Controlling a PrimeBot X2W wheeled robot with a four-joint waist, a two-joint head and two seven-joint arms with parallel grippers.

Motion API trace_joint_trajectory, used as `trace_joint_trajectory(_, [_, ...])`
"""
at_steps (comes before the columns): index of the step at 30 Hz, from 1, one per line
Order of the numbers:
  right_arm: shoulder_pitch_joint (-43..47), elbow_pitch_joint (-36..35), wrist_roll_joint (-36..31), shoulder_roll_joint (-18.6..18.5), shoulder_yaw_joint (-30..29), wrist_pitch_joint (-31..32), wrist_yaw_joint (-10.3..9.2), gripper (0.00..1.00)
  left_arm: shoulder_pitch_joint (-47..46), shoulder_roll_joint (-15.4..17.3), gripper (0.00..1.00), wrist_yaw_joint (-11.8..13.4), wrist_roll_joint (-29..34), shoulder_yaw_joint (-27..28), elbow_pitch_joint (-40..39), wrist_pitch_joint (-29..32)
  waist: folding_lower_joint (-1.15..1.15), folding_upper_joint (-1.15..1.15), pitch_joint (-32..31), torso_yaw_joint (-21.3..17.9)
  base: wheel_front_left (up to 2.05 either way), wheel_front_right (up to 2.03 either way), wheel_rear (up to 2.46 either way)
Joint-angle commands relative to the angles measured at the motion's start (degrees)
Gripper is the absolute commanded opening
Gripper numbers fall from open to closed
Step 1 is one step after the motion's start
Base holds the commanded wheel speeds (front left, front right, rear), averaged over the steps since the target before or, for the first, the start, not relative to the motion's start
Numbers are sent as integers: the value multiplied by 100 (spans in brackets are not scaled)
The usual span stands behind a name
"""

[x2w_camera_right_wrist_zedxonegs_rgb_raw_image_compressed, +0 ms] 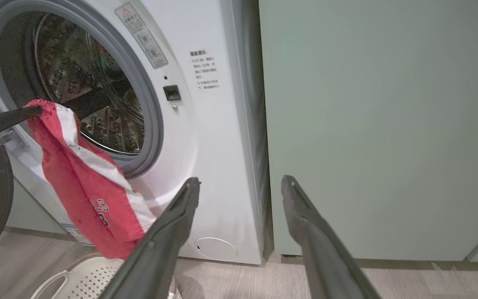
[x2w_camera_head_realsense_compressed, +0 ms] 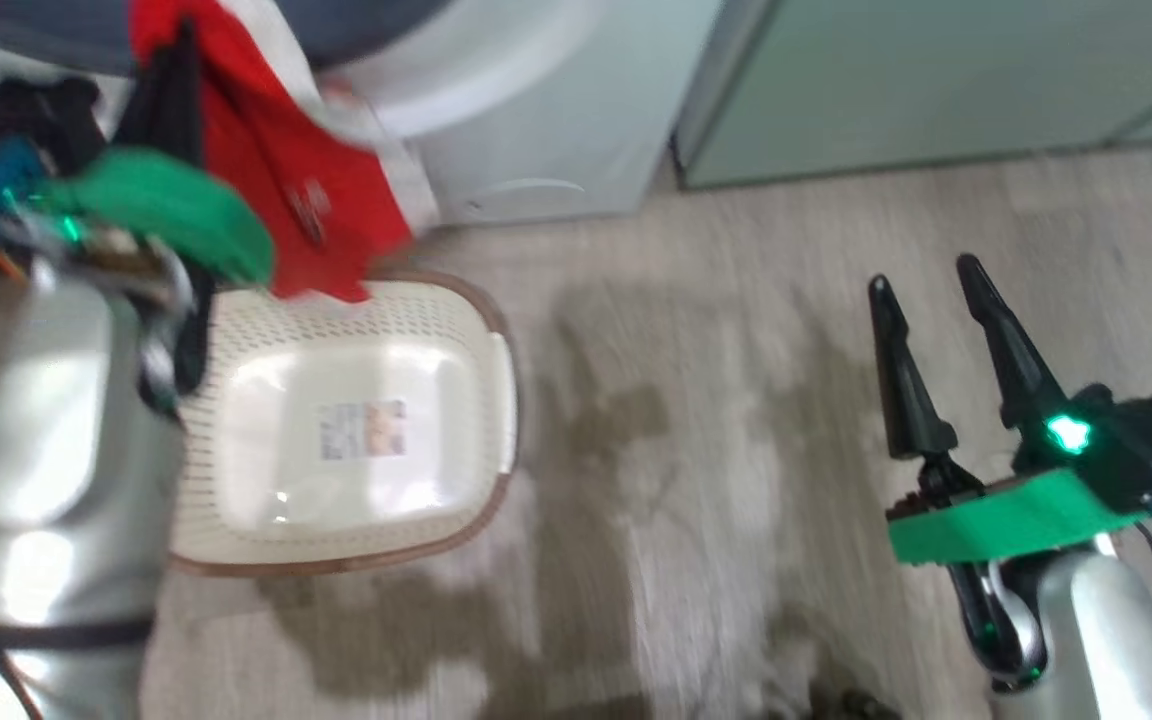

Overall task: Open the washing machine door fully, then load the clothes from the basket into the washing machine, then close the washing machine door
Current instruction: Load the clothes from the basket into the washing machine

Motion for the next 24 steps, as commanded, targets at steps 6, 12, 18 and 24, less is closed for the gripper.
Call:
trace_joint_trajectory(6, [-374, 163, 324, -21, 372, -388, 0, 100, -1419, 625, 0, -244, -101, 295, 761, 652, -2, 0, 794, -815, 0, 0, 0])
trace_joint_trajectory(12, [-554, 440, 634, -21, 539, -547, 0, 100, -2358, 1146, 0, -463, -150, 336, 1403, 1469, -2, 0, 1140, -1194, 0, 0, 0])
trace_joint_trajectory(18, [-720, 428, 896, -21, 684, -568, 0, 100, -3081, 1682, 0, -671, -217, 360, 1838, 2411, -2, 0, 1460, -1525, 0, 0, 0])
trace_joint_trajectory(24, [-803, 333, 1052, -21, 798, -570, 0, 100, -3647, 2189, 0, -720, -171, 393, 1979, 2960, -2, 0, 1746, -1802, 0, 0, 0])
